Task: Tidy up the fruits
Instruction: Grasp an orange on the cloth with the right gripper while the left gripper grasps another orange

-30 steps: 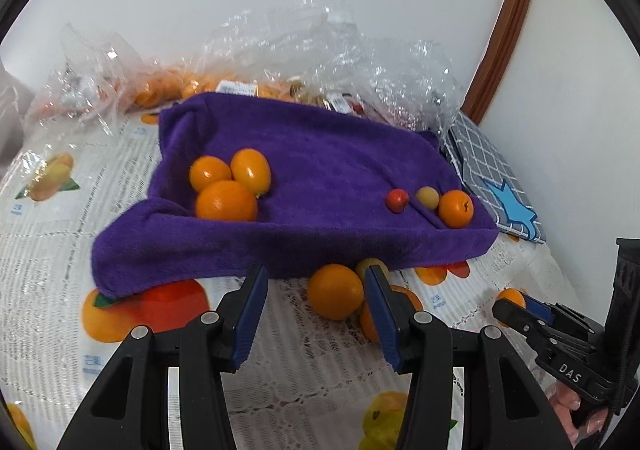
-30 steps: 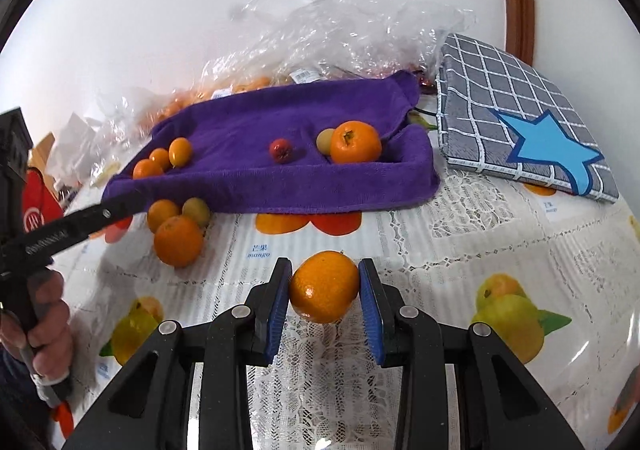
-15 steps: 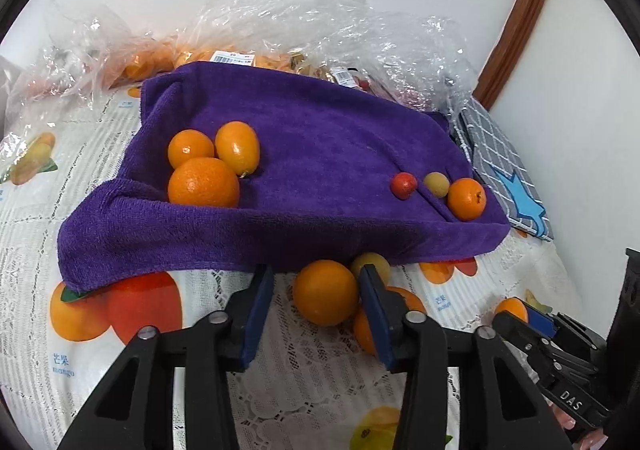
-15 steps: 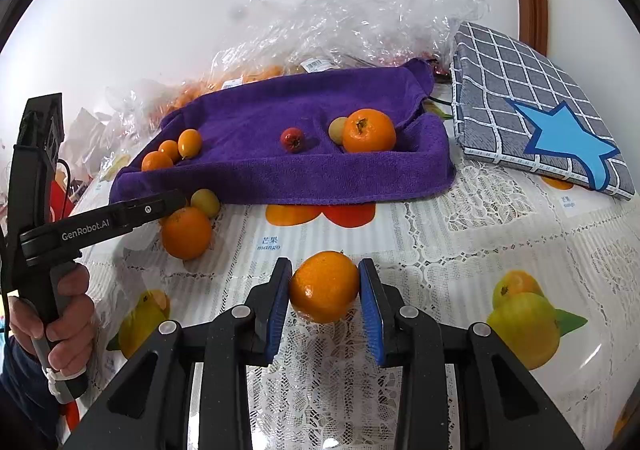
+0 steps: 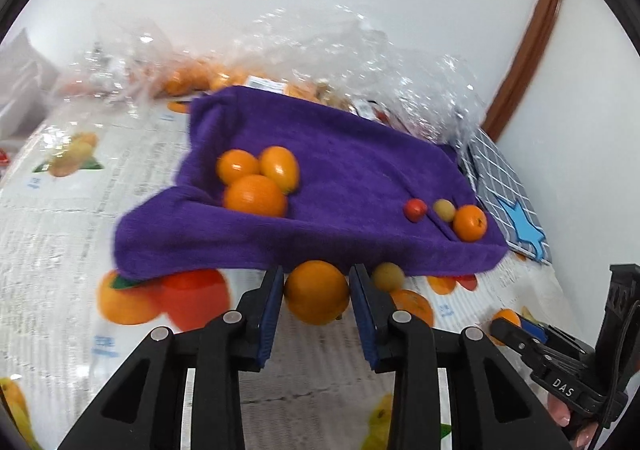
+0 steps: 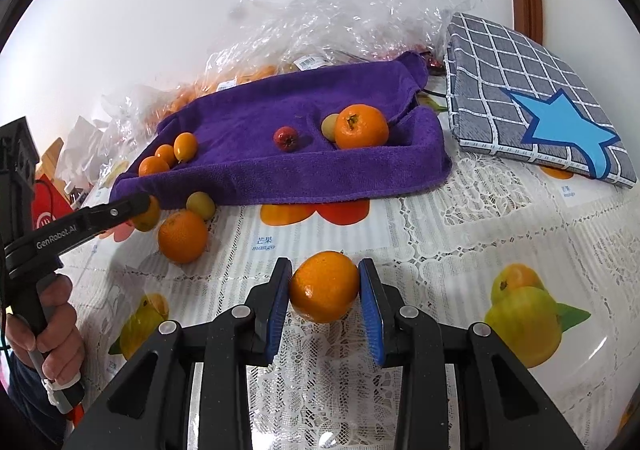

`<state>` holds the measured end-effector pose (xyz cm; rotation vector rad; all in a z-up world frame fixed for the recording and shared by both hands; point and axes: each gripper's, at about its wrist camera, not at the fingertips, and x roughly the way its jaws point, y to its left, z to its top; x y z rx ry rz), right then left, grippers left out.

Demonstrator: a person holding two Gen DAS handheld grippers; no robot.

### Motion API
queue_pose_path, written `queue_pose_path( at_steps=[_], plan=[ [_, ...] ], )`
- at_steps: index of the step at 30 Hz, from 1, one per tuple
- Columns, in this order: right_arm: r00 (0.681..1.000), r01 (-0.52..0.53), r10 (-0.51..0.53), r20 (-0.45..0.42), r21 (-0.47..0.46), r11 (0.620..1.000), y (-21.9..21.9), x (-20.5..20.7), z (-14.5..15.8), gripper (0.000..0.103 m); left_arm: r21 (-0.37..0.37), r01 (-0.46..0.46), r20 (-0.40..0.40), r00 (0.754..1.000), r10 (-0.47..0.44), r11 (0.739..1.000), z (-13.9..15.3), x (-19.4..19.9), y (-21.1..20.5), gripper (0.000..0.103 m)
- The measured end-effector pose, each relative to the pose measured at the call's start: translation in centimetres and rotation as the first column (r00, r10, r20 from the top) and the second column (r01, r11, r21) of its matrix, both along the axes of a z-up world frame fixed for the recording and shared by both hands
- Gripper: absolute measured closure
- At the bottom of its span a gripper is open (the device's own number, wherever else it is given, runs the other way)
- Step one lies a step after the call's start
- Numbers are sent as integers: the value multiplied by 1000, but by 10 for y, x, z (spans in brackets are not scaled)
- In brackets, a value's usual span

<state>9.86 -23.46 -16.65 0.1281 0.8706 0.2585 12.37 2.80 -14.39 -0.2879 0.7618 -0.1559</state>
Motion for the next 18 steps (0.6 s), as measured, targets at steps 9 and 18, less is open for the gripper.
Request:
queue_pose_path(
  at_steps=[9, 18],
  plan=[
    [1000, -7, 7, -11, 4, 1000, 1, 1, -1, 69, 81, 11, -38, 999, -8, 997, -8, 3, -9, 70],
    [999, -5, 6, -37, 9, 1000, 0, 5, -4, 69, 95, 27, -87, 996, -18, 995, -15, 8, -13, 65]
  ],
)
